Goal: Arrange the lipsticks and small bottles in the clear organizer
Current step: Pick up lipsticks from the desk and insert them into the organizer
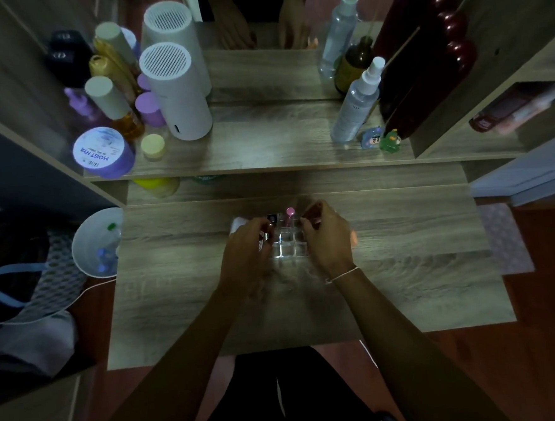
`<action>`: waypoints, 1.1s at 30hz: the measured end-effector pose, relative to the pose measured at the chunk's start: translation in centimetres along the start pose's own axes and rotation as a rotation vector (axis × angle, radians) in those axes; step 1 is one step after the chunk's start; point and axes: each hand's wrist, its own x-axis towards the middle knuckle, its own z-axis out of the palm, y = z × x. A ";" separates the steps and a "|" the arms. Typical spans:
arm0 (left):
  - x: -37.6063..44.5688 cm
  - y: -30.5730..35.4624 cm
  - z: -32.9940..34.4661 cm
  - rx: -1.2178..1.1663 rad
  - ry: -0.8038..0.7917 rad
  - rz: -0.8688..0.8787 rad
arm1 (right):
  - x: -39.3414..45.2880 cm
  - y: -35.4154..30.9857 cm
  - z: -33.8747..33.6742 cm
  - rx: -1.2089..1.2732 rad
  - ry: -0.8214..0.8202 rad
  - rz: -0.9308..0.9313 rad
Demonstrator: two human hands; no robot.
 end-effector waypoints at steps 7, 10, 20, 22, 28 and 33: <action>0.1 -0.2 0.1 0.016 -0.013 -0.037 | 0.1 -0.6 -0.7 0.193 0.033 0.071; 0.2 -0.2 0.0 0.020 -0.023 -0.044 | -0.1 -1.0 -1.2 0.241 0.063 0.041; -0.2 -0.3 -0.5 -0.015 -0.032 -0.045 | -1.1 -1.2 -3.5 0.570 -0.122 0.033; -0.3 -0.2 -0.7 -0.034 -0.019 -0.039 | -1.1 -1.0 -3.6 0.584 -0.133 0.049; -3.4 -0.5 -0.5 0.151 0.117 0.186 | -1.2 -0.2 -3.6 0.445 -0.039 -0.009; -7.7 -1.9 1.3 0.231 -0.069 0.382 | -0.6 0.0 -2.8 0.215 -0.025 -0.074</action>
